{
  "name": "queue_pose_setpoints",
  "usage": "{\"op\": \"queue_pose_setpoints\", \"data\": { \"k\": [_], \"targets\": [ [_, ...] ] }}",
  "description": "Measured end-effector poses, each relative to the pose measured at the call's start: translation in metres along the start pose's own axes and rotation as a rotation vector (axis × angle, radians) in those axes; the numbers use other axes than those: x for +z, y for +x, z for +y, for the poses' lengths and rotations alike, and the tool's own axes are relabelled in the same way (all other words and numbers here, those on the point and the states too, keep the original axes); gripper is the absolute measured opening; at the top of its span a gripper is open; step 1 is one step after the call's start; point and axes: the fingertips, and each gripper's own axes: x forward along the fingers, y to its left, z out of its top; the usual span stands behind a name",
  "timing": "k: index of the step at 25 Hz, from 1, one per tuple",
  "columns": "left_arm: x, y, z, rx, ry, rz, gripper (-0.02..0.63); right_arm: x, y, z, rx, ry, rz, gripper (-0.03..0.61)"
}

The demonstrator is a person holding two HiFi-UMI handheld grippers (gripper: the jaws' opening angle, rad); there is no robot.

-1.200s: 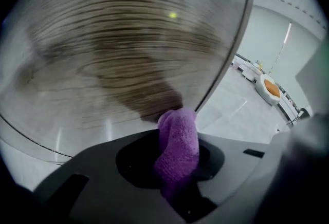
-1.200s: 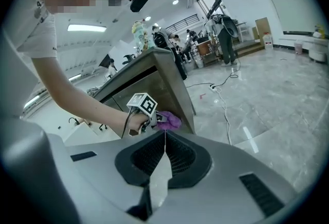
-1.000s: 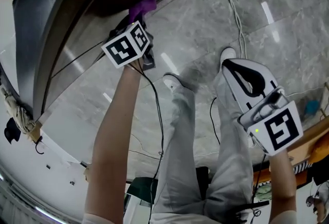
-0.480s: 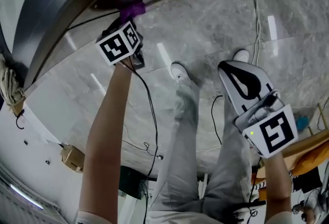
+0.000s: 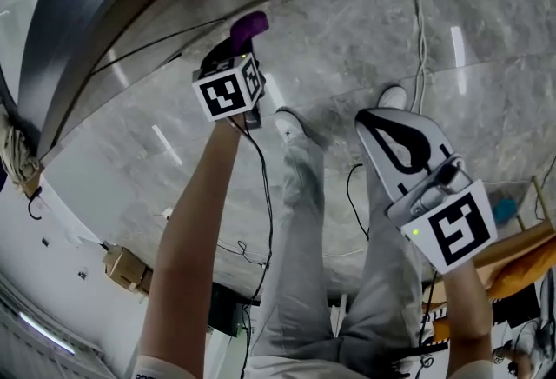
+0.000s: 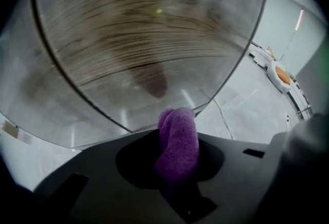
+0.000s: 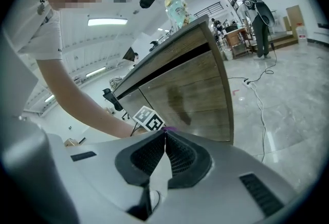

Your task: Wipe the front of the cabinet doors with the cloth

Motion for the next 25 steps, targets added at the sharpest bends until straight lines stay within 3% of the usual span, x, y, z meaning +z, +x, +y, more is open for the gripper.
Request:
{"op": "queue_pose_setpoints", "data": {
  "k": [7,12,16,20,25],
  "targets": [
    [0.032,0.055,-0.155,-0.161,0.092,-0.007,0.094,-0.022,-0.077,-0.087,-0.112,0.077,-0.012,0.028],
    [0.056,0.098,-0.207,-0.176,0.086,0.004,0.094,-0.045,-0.113,-0.126,-0.198,0.138,-0.031,0.028],
    [0.067,0.131,-0.213,-0.138,0.006,0.007,0.094,-0.071,-0.129,-0.146,-0.250,0.173,-0.054,0.028],
    [0.072,0.146,-0.186,-0.104,-0.112,-0.001,0.092,-0.094,-0.122,-0.144,-0.266,0.196,-0.058,0.028],
    [0.056,0.145,-0.129,-0.064,-0.079,0.029,0.094,-0.095,-0.100,-0.132,-0.248,0.193,-0.039,0.028]
  ]
}}
